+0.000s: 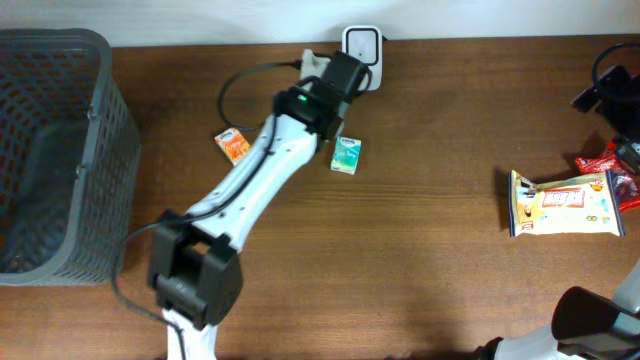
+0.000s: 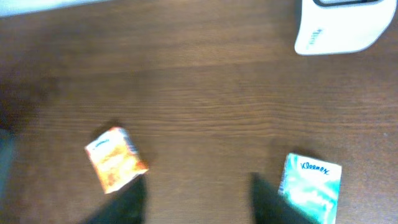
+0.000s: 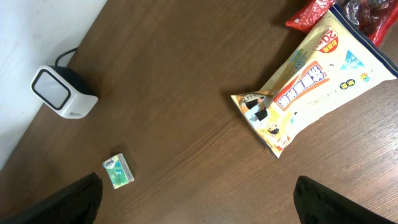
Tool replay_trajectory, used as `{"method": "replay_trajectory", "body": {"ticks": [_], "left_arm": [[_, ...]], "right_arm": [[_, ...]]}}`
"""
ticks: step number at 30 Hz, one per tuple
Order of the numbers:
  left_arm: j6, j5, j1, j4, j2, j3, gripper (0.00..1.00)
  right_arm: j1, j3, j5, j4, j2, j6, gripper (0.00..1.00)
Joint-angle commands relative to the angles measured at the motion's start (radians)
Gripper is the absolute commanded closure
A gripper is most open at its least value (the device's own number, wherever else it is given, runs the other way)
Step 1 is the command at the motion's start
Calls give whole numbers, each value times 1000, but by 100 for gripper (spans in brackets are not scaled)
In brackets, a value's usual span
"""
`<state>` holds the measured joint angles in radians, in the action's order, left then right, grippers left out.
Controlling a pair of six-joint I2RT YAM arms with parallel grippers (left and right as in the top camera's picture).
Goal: Scan the item barcode
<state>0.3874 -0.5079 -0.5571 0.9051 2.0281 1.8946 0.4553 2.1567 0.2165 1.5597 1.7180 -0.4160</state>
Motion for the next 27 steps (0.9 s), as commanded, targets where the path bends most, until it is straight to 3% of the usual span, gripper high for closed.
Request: {"method": "replay_trajectory", "body": {"ticks": [1,10,13,21,27], "left_arm": [[0,-3,63,75,-52,13,1],[0,26,203,212,-51,13,1],[0,65,225,256,-51,12,1],[0,114,226,293,-51,12,1],[0,154,226,291,-51,12,1]], "right_arm": [[-3,0,8,0,-5,-5,2],[-4,0,18,-16,-5,-37,2],[-4,0,19,-80,-5,-144,2],[-19,-3,65,-77,1,-142,2],[-230,-92,60,-77,50,81,2]]}}
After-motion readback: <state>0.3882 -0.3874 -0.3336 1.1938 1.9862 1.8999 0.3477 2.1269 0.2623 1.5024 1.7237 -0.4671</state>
